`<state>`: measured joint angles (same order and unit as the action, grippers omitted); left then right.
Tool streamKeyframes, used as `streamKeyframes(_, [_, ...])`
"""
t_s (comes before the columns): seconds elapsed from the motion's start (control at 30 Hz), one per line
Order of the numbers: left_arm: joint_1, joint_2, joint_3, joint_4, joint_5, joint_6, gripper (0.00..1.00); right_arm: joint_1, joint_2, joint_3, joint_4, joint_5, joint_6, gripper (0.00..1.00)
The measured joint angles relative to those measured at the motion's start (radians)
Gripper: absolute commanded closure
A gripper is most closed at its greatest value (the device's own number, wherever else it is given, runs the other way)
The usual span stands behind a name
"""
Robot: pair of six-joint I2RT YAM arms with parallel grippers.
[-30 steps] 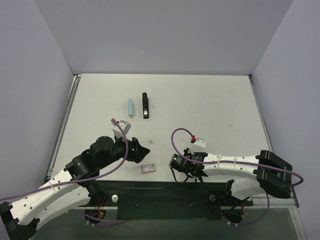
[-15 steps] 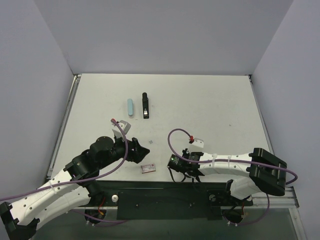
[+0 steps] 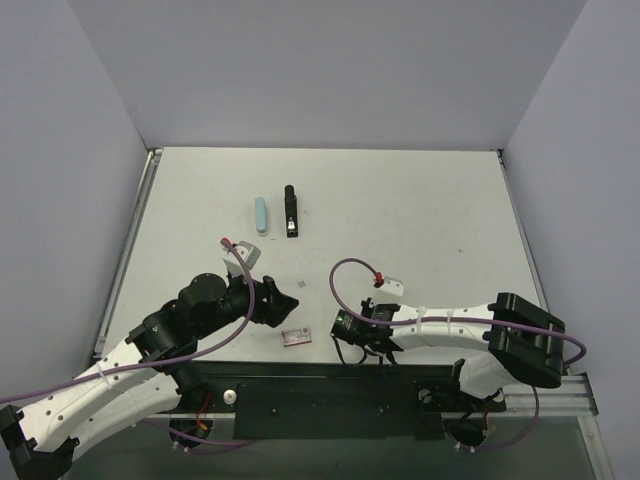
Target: Unload the staples from the stapler
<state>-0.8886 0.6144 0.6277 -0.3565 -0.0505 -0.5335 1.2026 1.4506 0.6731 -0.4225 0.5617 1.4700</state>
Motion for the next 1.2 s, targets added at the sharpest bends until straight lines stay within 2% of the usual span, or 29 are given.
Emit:
streamKeyframes(0.13, [0.0,0.0,0.0,0.0,0.0,0.0,0.15,0.003,0.001,0.003,0.0,0.0,0.0,0.85])
streamKeyframes(0.4, [0.0,0.0,0.0,0.0,0.0,0.003,0.15,0.003,0.001,0.004,0.0,0.0,0.003,0.77])
streamKeyframes(0.77, [0.0,0.002,0.0,-0.003,0.0,0.004,0.15,0.003,-0.05,0.005,-0.005,0.01,-0.006,0.71])
streamKeyframes(0.97, [0.0,0.002,0.0,-0.021,-0.003,0.004,0.15,0.003,-0.103,0.055,-0.015,0.042,-0.072,0.62])
streamKeyframes(1.2, [0.0,-0.014,0.01,-0.06,-0.023,0.005,0.15,0.002,-0.11,0.116,0.035,0.061,-0.262,0.61])
